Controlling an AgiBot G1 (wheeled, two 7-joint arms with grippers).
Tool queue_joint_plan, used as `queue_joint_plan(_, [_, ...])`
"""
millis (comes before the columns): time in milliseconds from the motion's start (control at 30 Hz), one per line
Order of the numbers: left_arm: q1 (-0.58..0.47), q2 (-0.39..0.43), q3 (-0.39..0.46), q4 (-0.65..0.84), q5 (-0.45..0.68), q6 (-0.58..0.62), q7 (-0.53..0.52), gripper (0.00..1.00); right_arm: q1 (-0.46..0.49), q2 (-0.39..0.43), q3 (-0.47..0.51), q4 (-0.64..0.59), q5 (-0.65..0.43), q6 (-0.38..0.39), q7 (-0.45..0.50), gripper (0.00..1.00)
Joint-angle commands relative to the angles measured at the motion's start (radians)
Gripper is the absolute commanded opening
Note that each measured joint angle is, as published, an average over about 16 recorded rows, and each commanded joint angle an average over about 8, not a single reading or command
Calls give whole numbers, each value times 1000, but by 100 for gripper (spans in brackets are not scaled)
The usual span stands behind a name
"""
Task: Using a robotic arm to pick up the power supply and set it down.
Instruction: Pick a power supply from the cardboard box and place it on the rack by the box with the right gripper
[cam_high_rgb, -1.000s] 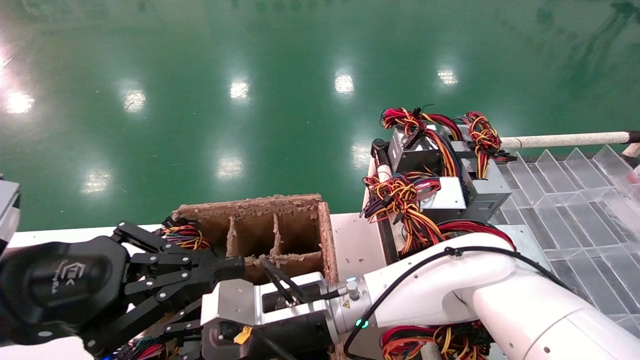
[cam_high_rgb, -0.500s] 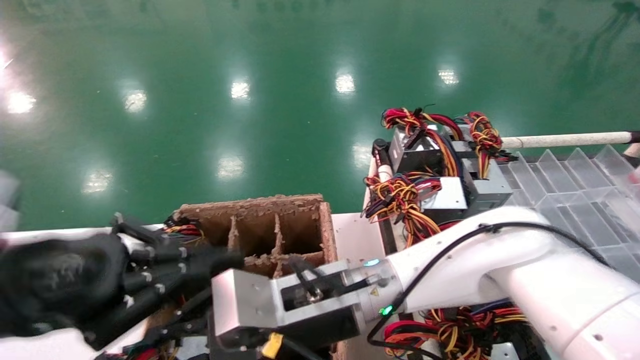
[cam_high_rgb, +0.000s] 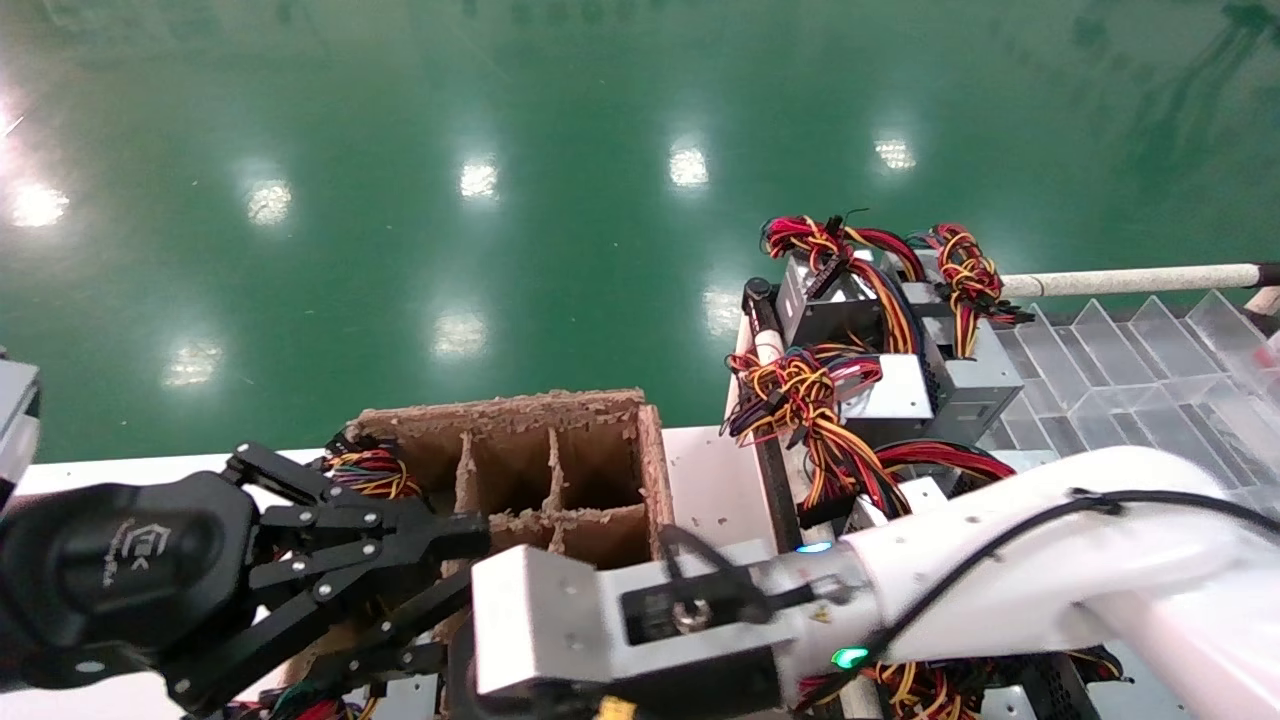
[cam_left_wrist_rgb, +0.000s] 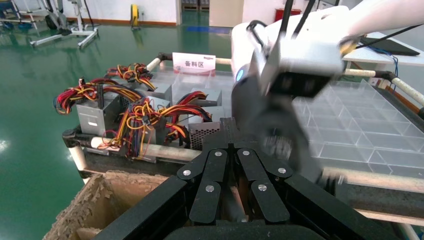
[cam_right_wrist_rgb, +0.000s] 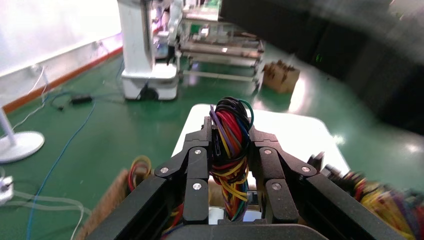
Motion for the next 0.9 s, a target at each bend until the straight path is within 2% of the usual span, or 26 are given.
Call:
queue_joint_plan(33, [0,0,0,0,0,0,0,0,-5,27,11,37,17,7,12,0])
queue_joint_plan(333, [0,0,0,0,0,0,0,0,13,144,61,177,80,-49,26,0])
queue_joint_plan(533, [0,0,0,0,0,0,0,0,26,180,91,211,117,-67,20,0])
queue_joint_plan(700, [0,0,0,0,0,0,0,0,38,215,145,230,194,-75,5,0])
queue_joint_plan(900, [0,0,0,0,0,0,0,0,85,266,195,245,243,-97,10,0])
